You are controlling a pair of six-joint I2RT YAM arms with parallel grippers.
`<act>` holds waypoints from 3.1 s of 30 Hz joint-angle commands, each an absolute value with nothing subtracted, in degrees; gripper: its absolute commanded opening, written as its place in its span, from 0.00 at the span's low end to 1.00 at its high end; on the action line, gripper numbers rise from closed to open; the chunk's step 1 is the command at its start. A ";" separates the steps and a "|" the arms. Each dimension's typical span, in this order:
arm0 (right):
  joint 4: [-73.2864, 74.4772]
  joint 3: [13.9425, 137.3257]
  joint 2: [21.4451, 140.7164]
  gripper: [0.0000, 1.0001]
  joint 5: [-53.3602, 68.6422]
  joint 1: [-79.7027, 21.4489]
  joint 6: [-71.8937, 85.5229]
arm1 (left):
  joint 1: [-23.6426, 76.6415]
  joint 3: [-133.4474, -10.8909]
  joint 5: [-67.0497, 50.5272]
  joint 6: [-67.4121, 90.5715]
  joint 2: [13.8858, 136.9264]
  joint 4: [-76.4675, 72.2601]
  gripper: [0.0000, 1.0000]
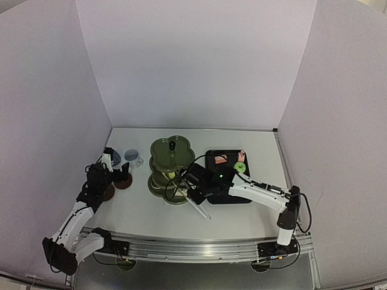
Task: Serve the afternoon tea
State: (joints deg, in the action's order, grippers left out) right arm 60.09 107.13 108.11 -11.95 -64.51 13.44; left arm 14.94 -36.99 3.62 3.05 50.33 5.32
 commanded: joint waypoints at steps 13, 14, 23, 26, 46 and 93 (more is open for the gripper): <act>50.96 96.97 104.97 0.41 -8.75 -61.31 19.98 | 14.70 -36.96 -2.56 3.46 50.82 2.37 0.99; 49.41 95.01 104.39 0.42 -8.21 -61.27 20.73 | 14.71 -36.91 -2.56 3.45 50.76 2.46 0.99; 46.01 90.34 108.35 0.47 -4.92 -67.96 23.95 | 14.75 -36.26 -4.96 1.63 48.30 4.09 0.98; 44.74 89.36 109.47 0.47 -4.48 -71.30 20.62 | 14.71 -35.95 -5.25 1.71 47.87 4.19 0.98; 43.86 89.36 121.68 0.40 3.75 -72.86 7.39 | 14.70 -35.93 -6.51 1.04 47.01 4.57 0.98; 20.25 125.45 115.41 0.00 -30.71 -72.53 -1.84 | 16.77 -46.99 -66.89 31.59 56.25 -31.93 0.94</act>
State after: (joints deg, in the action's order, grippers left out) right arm 24.01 120.45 113.80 -29.21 -73.20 1.10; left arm 15.39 -42.75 -60.50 25.32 55.39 -21.24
